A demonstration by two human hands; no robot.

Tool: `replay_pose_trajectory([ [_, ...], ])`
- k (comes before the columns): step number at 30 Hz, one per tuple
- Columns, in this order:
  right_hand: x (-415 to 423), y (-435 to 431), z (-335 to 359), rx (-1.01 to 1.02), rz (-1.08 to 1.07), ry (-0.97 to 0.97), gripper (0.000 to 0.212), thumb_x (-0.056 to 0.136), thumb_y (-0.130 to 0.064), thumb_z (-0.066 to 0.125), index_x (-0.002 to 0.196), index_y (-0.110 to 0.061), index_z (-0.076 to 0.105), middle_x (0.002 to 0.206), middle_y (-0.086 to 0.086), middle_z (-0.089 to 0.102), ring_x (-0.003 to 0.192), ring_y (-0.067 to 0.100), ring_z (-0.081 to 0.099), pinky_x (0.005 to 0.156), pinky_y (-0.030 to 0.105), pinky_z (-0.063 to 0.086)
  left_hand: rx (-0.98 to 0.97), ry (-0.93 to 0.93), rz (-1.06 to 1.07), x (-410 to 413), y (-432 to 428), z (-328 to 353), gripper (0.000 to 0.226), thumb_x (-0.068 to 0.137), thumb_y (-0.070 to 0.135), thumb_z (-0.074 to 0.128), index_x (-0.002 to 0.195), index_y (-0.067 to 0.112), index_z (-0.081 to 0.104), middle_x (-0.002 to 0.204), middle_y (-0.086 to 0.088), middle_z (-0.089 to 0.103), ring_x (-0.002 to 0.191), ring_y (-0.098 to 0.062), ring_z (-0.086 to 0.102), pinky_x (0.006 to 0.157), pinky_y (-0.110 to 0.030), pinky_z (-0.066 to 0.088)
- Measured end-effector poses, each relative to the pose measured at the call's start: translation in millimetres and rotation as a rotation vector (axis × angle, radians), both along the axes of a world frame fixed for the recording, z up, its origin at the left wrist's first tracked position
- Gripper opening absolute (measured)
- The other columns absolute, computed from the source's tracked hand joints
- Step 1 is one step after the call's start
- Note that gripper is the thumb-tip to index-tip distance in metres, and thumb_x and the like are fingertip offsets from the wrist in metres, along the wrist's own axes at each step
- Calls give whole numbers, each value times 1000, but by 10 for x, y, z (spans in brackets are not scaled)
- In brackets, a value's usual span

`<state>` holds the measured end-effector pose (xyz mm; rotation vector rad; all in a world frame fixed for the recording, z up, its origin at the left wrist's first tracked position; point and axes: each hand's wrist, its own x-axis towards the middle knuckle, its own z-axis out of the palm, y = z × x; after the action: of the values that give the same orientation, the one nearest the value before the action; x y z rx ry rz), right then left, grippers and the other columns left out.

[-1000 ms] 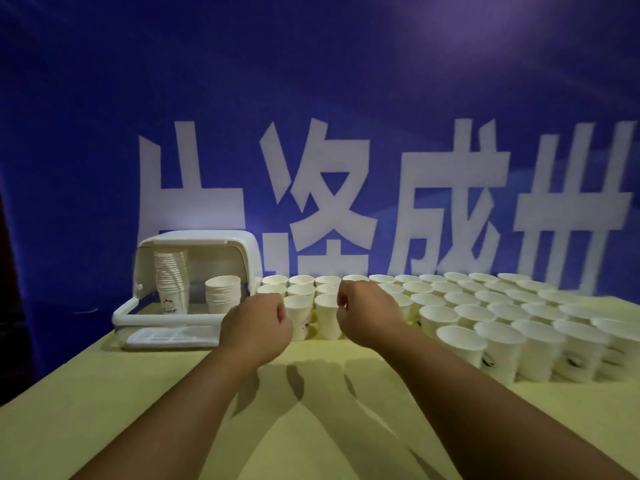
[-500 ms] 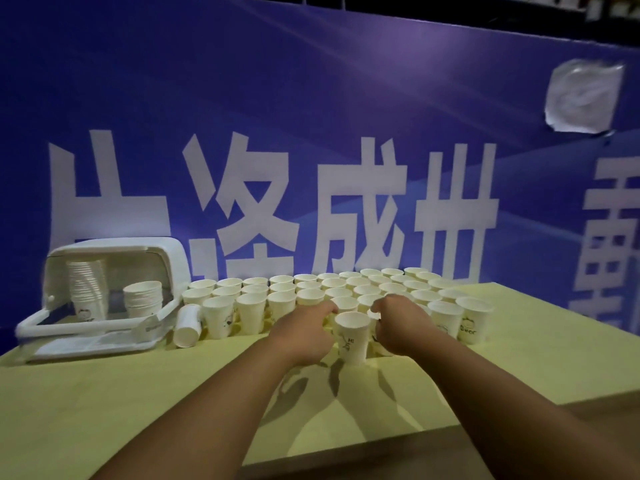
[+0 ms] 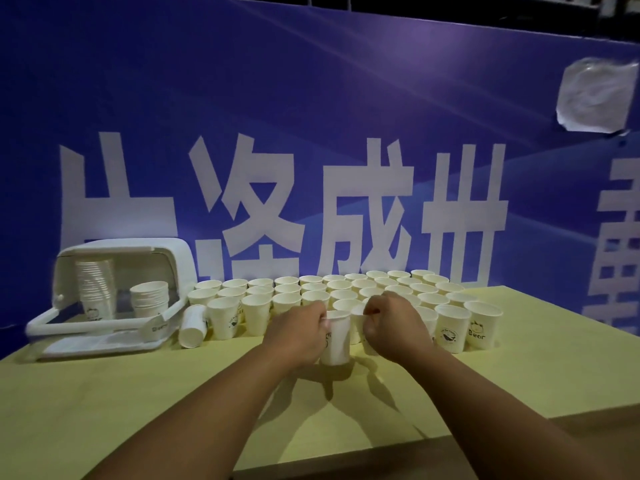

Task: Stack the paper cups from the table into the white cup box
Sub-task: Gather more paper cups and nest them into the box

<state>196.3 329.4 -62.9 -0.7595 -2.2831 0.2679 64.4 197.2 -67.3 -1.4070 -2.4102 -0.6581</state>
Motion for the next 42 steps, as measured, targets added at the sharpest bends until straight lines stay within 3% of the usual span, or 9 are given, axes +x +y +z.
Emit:
replay_pose_trajectory([
  [10,-908,-641,188,-47,182,113,15,87,-19,67,100,-19,74,94,-7,62,85,9,55,79,23,52,153,70,153,-706,-837,132,17,105,42,43,97,31,52,96,7,65,81,-16,59,74,-39,56],
  [15,-1481,-882,150,-70,267,169,16,89,-17,65,102,-17,74,89,-10,60,79,5,54,68,13,43,227,87,238,-1144,-1197,125,16,106,39,43,93,31,48,90,9,58,78,-18,54,64,-33,38],
  [19,-1928,-1041,170,-116,320,245,13,89,-19,64,99,-19,72,93,-8,60,82,8,55,76,22,52,321,102,293,-1559,-1423,138,18,105,36,43,91,27,49,84,5,59,76,-23,54,64,-35,40],
  [24,-2477,-1183,250,-183,375,385,8,87,-19,64,92,-20,70,90,-9,59,82,9,55,72,22,49,514,140,331,-2158,-1585,128,19,106,34,44,93,24,54,83,1,58,75,-25,57,65,-40,53],
  [29,-2958,-1261,341,-290,432,492,7,88,-17,62,87,-24,65,90,-10,56,83,8,54,69,17,45,632,149,382,-2687,-1626,139,18,107,32,43,95,23,53,91,1,59,81,-22,57,66,-38,53],
  [35,-3451,-1361,392,-402,474,607,10,85,-22,63,80,-30,62,93,-5,62,86,13,60,74,28,57,630,235,493,-3056,-1695,-47,17,106,25,48,97,15,59,90,-1,60,80,-25,56,67,-43,55],
  [42,-3625,-1456,425,-370,523,640,7,89,-21,63,93,-25,66,96,-7,58,87,10,57,72,19,54,439,306,536,-3226,-1737,-125,13,105,27,43,98,21,52,93,0,54,85,-22,51,76,-42,47],
])
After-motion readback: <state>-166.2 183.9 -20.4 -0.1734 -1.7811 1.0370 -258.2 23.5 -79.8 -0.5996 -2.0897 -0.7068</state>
